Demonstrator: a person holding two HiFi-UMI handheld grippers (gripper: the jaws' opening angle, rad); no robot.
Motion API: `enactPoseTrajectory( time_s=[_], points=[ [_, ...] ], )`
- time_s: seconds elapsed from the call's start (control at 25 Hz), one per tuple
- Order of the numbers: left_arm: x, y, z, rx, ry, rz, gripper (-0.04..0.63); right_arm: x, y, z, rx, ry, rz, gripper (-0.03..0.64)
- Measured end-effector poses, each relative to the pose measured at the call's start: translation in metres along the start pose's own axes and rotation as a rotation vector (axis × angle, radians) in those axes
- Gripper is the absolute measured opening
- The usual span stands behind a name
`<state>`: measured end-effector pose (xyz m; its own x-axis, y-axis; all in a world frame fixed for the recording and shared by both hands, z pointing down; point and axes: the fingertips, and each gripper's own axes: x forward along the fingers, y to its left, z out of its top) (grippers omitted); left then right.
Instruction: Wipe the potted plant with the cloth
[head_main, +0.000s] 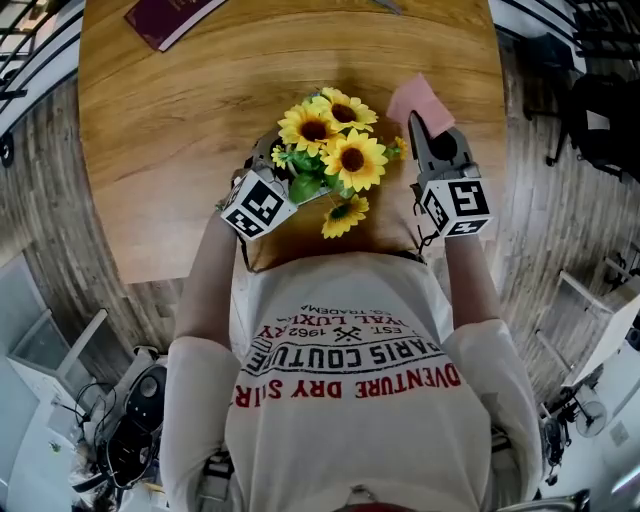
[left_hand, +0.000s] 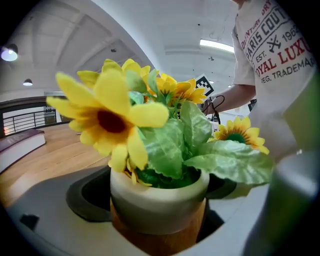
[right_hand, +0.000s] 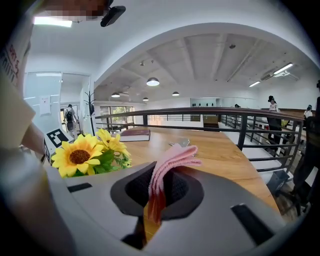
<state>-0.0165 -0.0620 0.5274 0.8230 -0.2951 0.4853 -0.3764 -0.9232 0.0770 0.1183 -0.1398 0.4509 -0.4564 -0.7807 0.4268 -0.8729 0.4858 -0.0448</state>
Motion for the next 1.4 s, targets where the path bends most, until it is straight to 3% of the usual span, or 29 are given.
enactPoseTrajectory(
  time_s=[0.28,0.56,0.8,1.04,1.08,1.12,1.16,1.2,1.28,1.4],
  points=[
    [-0.006,0.001,-0.014,-0.03,0.121,-0.007,0.517,-0.016,0.008,0.008,-0.018,-0.044,-0.018,0.034],
    [-0.026,0.0,-0.03,0.004,0.195,0.0,0.518,-0.024,0.018,0.022,-0.052,-0.118,-0.048,0.034],
    [-0.057,0.008,-0.014,-0.039,0.105,0.153,0.517,-0.033,0.029,0.047,-0.092,-0.188,-0.043,0.034],
    [-0.095,0.01,0.027,-0.039,0.007,0.319,0.511,-0.042,0.042,0.073,-0.106,-0.248,-0.015,0.034],
    [-0.104,0.013,0.039,-0.049,-0.026,0.369,0.488,-0.044,0.045,0.077,-0.108,-0.257,-0.009,0.034],
    [-0.115,0.018,0.052,-0.061,-0.071,0.436,0.37,-0.047,0.048,0.08,-0.109,-0.265,-0.005,0.035],
    [-0.126,0.023,0.066,-0.069,-0.125,0.509,0.197,-0.051,0.05,0.083,-0.109,-0.273,-0.001,0.035],
    [-0.137,0.027,0.079,-0.07,-0.175,0.568,0.101,-0.054,0.052,0.086,-0.108,-0.28,0.002,0.035],
    [-0.152,0.03,0.101,-0.056,-0.242,0.629,0.071,-0.06,0.057,0.092,-0.102,-0.297,0.006,0.034],
    [-0.168,0.024,0.124,-0.018,-0.302,0.66,0.028,-0.07,0.064,0.1,-0.093,-0.329,0.016,0.035]
  ],
)
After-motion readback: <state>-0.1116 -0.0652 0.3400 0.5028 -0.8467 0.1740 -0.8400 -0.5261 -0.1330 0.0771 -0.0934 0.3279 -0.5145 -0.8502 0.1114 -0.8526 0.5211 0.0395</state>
